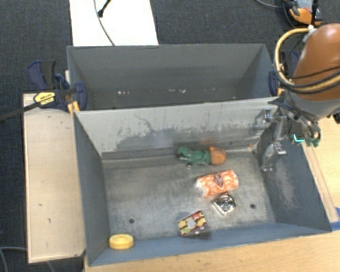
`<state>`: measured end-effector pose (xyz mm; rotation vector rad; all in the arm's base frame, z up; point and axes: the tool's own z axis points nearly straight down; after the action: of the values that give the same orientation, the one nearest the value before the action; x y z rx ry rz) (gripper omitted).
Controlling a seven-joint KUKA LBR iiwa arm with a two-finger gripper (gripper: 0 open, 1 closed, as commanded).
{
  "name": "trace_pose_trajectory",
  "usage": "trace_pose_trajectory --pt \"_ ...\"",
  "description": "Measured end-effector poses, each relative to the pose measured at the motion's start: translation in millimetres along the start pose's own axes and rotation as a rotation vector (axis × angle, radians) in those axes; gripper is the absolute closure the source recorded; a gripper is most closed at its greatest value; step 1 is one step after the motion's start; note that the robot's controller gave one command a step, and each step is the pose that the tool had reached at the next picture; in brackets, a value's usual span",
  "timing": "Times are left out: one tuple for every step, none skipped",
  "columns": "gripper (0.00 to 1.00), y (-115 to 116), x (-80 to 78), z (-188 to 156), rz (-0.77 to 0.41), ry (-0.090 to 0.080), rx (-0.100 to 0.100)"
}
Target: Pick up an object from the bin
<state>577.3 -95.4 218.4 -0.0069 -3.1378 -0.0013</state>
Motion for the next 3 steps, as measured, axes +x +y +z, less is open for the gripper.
trace_pose_trajectory --pt "0.0 0 -1.6 -4 -0.002 -0.008 0.001" --pt "1.0 4 -11.4 145 -0.127 -0.01 0.002" --pt "1.0 4 -11.5 145 -0.128 -0.01 0.002"
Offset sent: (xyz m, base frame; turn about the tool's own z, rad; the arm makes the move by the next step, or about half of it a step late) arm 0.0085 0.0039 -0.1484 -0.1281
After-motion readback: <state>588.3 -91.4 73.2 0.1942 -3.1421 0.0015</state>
